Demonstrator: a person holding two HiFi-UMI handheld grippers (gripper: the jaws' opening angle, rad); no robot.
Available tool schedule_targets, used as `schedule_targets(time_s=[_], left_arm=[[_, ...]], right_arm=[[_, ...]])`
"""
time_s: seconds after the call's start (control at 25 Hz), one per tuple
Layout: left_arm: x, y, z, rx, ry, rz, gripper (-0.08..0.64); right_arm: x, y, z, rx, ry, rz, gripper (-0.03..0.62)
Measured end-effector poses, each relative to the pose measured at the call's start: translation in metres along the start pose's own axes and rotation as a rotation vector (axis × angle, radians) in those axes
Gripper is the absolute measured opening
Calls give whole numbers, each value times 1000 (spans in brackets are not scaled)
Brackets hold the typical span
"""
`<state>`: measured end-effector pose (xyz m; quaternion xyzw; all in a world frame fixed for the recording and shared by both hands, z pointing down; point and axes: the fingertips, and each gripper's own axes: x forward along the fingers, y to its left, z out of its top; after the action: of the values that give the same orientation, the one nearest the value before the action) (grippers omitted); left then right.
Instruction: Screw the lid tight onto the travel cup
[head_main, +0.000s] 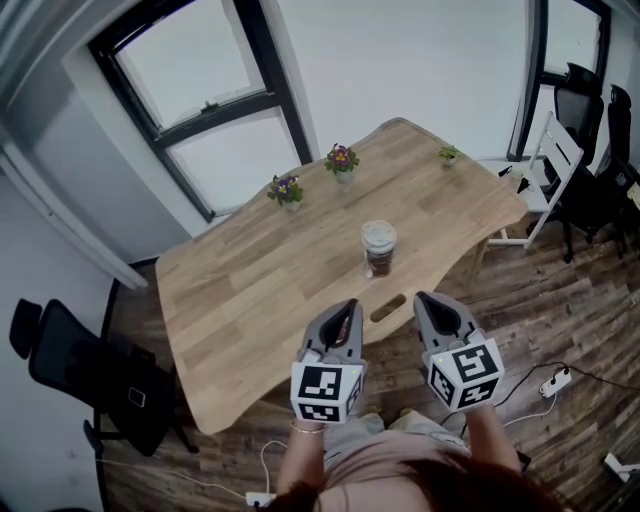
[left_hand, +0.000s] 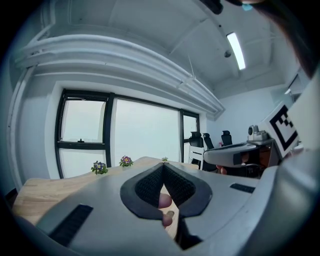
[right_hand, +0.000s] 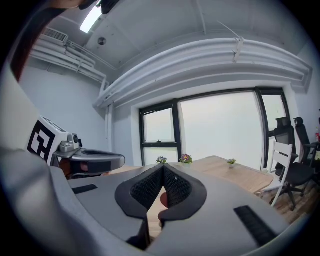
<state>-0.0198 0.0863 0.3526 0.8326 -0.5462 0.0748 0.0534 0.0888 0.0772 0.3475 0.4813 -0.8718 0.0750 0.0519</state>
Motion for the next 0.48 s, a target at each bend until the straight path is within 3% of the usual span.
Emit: schedule_targets(time_s=[0.48], left_arm=[[4,-46,11,15,2,44,2]], right_arm=[[-37,-23,6,-8,6,46,-2]])
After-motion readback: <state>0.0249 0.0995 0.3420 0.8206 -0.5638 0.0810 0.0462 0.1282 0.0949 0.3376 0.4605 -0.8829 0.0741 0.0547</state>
